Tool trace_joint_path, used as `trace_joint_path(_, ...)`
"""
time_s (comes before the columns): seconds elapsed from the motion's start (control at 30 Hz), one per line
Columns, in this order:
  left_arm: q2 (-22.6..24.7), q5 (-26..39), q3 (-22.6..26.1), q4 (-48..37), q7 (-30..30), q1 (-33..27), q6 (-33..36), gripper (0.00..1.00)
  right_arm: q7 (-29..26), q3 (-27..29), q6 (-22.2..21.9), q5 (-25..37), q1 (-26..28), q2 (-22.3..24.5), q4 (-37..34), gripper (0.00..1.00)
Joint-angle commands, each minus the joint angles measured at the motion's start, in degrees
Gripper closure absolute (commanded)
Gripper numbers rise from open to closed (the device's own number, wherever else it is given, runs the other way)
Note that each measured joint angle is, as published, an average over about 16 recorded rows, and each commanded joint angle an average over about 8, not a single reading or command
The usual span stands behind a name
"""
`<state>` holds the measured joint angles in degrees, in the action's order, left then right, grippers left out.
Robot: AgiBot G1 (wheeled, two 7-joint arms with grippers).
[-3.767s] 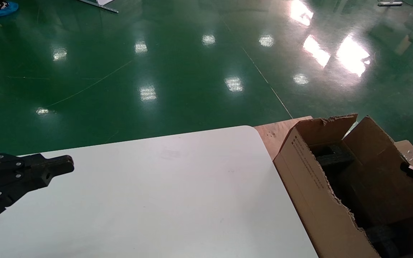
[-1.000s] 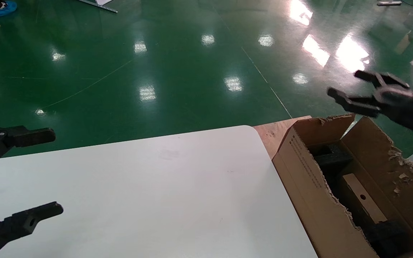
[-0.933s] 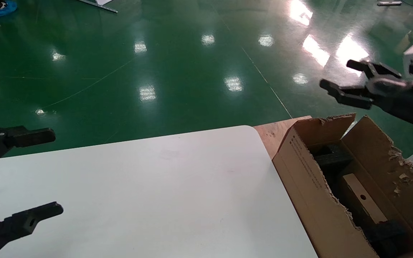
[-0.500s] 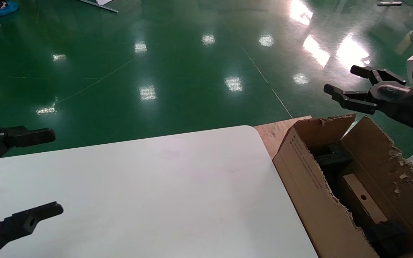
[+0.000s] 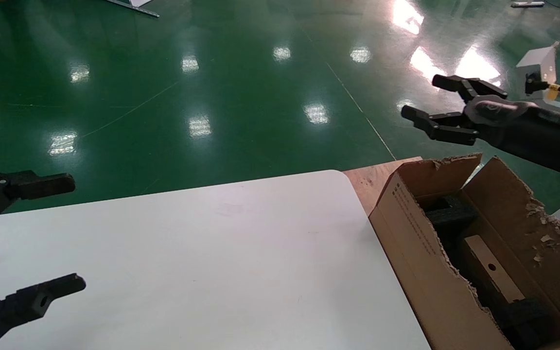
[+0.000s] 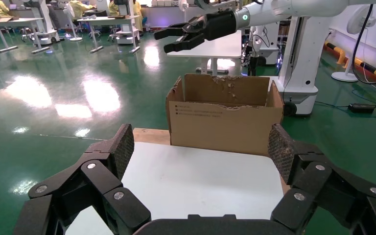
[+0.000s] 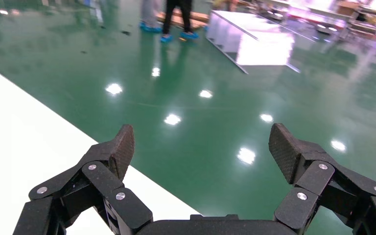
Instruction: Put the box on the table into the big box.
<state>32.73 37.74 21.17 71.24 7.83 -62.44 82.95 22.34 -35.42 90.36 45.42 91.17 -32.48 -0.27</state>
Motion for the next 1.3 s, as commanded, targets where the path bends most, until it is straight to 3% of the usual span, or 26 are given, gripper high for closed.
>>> trace_joint_path(0.03,0.00,0.00,0.00,0.00,0.00,0.00,0.00,0.00,-1.40,0.82,-0.20,-0.15,-1.25,-0.11,3.12,0.00)
trace_joint_path(1.3,0.00,0.00,0.01,0.00,0.00,0.00,0.00,0.00,-27.80,16.30,-3.92,-2.99,-24.87,-2.13,62.04,0.00)
